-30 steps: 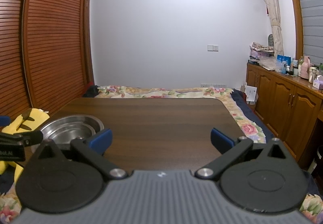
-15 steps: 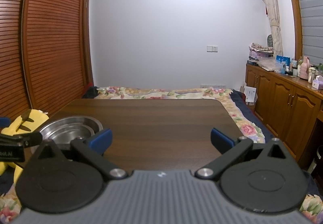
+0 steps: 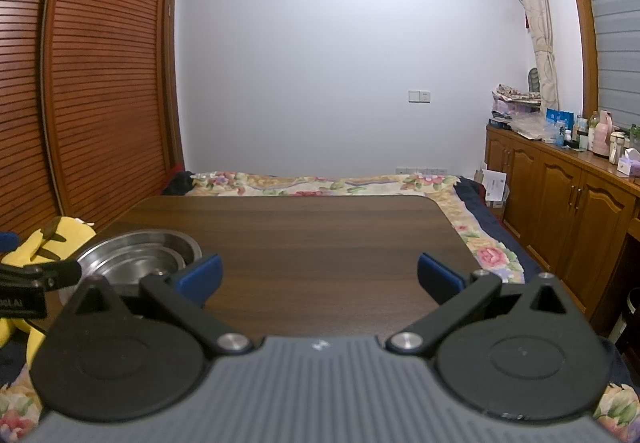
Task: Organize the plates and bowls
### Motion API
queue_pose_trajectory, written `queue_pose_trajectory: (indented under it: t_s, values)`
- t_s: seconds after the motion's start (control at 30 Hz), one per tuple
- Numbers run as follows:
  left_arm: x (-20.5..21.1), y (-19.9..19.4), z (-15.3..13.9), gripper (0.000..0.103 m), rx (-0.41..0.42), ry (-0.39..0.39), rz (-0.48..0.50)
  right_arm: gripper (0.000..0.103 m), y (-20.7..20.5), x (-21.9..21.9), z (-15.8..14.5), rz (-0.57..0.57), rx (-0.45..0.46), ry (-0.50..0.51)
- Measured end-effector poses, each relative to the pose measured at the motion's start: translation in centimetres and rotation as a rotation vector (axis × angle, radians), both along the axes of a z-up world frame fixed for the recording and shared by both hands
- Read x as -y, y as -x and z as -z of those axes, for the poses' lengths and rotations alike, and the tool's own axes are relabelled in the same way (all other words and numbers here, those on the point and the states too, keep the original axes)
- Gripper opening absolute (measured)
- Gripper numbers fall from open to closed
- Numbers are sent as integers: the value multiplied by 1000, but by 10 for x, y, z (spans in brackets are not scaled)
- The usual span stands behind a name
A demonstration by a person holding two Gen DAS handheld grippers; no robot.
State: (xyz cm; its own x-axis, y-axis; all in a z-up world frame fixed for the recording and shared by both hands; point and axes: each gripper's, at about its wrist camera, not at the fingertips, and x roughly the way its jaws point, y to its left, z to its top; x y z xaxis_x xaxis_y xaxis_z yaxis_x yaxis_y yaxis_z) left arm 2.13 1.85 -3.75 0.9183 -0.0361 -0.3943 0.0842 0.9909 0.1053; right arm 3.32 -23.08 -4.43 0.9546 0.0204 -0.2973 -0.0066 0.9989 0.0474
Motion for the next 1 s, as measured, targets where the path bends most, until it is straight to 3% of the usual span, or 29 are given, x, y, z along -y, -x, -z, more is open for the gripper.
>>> queue_pose_trajectory:
  t_s: [1.0]
  values:
    - [2,2,0,103,-9,0,-2,103,-1,1,2,3,-6,-3]
